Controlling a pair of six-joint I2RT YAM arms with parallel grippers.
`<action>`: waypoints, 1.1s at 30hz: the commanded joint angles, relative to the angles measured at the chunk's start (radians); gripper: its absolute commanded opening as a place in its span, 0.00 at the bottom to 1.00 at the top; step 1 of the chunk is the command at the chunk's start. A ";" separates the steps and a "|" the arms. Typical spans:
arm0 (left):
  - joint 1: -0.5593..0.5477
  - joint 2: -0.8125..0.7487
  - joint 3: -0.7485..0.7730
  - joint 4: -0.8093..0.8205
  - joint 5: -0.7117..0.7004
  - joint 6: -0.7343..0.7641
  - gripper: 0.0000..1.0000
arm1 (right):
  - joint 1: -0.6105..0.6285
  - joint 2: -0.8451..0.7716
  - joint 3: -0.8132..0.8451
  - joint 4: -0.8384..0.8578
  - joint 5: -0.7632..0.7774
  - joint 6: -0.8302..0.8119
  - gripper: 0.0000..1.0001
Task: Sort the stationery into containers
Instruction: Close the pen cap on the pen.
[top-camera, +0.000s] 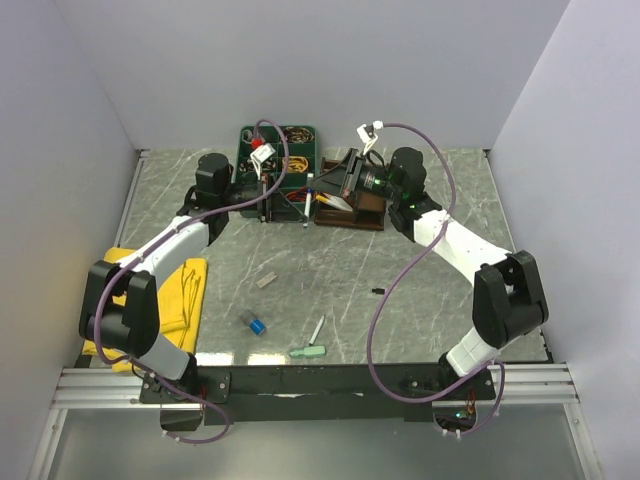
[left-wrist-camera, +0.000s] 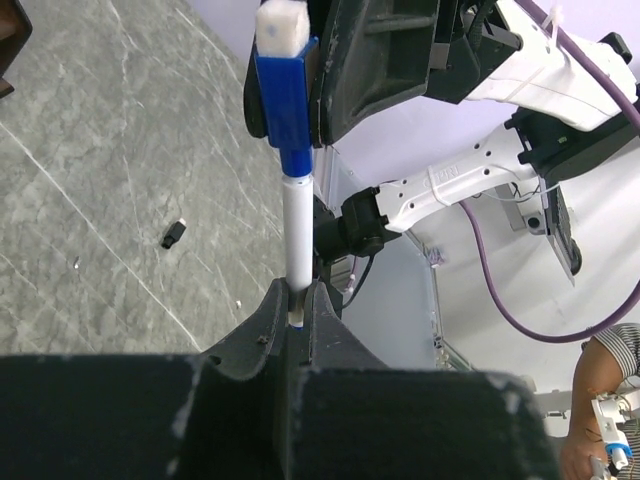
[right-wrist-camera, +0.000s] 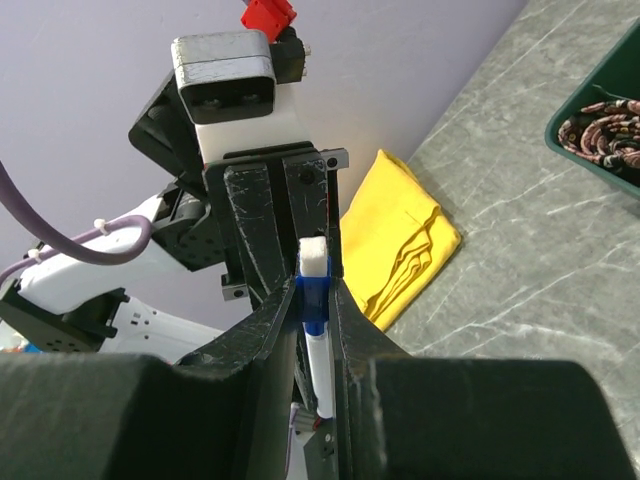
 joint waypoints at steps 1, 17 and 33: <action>0.020 -0.004 0.051 0.058 -0.026 0.000 0.01 | 0.013 -0.013 0.025 0.006 -0.012 -0.017 0.00; 0.040 0.077 0.182 0.113 -0.049 -0.043 0.01 | 0.060 -0.076 -0.036 -0.101 0.175 -0.072 0.00; 0.040 0.092 0.280 0.089 -0.072 -0.017 0.01 | 0.140 -0.068 -0.030 -0.210 0.241 -0.175 0.00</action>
